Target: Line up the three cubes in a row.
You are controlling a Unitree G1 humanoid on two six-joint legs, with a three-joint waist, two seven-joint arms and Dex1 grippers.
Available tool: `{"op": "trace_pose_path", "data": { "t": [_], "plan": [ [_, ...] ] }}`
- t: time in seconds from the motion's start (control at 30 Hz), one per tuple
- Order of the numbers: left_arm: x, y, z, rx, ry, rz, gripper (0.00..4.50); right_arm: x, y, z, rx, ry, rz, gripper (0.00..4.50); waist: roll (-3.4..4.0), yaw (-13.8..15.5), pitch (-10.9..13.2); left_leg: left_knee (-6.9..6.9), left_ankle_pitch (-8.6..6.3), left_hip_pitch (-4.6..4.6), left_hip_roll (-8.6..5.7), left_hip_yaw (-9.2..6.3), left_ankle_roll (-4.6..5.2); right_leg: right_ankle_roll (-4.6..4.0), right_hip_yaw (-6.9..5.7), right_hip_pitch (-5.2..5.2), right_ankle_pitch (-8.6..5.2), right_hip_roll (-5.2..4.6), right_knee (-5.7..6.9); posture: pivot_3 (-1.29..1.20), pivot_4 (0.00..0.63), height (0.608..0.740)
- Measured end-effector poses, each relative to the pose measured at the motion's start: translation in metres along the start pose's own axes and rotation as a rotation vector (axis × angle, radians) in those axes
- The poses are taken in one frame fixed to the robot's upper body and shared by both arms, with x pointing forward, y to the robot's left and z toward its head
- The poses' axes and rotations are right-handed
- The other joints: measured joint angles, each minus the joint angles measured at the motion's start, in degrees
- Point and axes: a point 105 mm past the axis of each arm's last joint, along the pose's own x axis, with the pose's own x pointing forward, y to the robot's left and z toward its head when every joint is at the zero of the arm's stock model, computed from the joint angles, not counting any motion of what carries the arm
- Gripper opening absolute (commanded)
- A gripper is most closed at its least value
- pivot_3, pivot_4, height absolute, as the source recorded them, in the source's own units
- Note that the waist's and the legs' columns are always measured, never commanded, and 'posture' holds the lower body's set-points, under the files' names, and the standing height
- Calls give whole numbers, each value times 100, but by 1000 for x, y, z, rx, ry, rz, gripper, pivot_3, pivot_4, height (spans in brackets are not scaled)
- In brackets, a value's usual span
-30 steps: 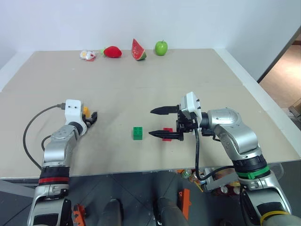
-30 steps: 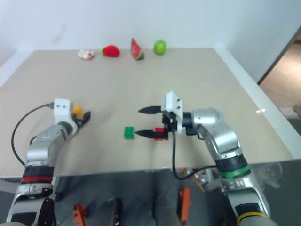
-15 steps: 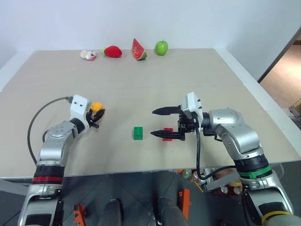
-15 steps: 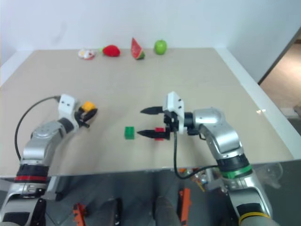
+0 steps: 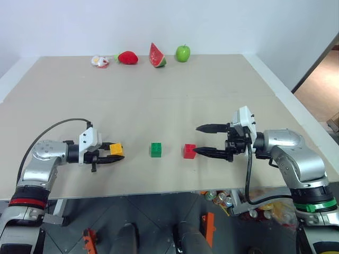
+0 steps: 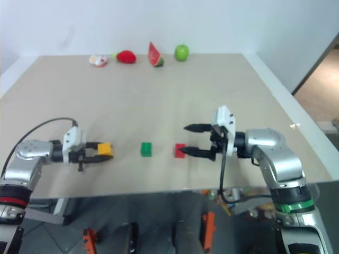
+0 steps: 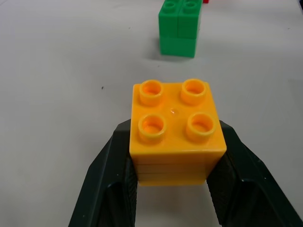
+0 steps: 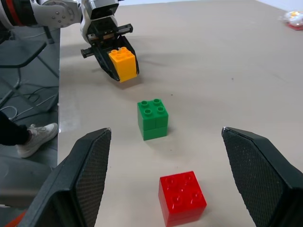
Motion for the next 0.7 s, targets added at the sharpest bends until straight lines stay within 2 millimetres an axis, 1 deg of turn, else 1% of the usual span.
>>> {"op": "trace_pose_path", "data": {
  "t": [0.13, 0.27, 0.37, 0.57, 0.7],
  "plan": [
    [17, 4, 6, -8, -52, -53, 1358, 0, 2, 4, -7, -2, -4, 3872, 0, -2, 0, 1, 0, -1, 0, 0, 1, 2, 0, 0, 1, 3, 0, 0, 150, 740],
    [28, 7, 11, -8, -70, -94, 1358, -1, 2, 4, 2, 5, -7, 3872, 0, -8, 0, 0, -1, -2, 1, -1, 2, 4, 5, 0, -1, 9, 0, 0, 150, 740],
    [34, 7, 11, -11, -63, -130, 1358, -3, 3, 4, 3, 15, -9, 3872, 0, -10, 0, 0, -3, -1, 1, -1, 5, 5, 7, -1, -1, 12, 0, 0, 150, 740],
    [31, 5, -5, -56, -23, -146, 1358, -5, 3, 7, 1, 14, -24, 3872, 0, -10, 0, 1, -3, -2, 3, -2, 7, 5, 10, -1, -1, 15, 1, 0, 150, 740],
    [29, 5, -10, -57, -4, -154, 1358, -6, 3, 7, 4, 15, -30, 3872, 0, -9, 0, 2, -3, -3, 3, -2, 7, 4, 10, -1, -1, 15, 1, 0, 150, 740]
  ]
}}
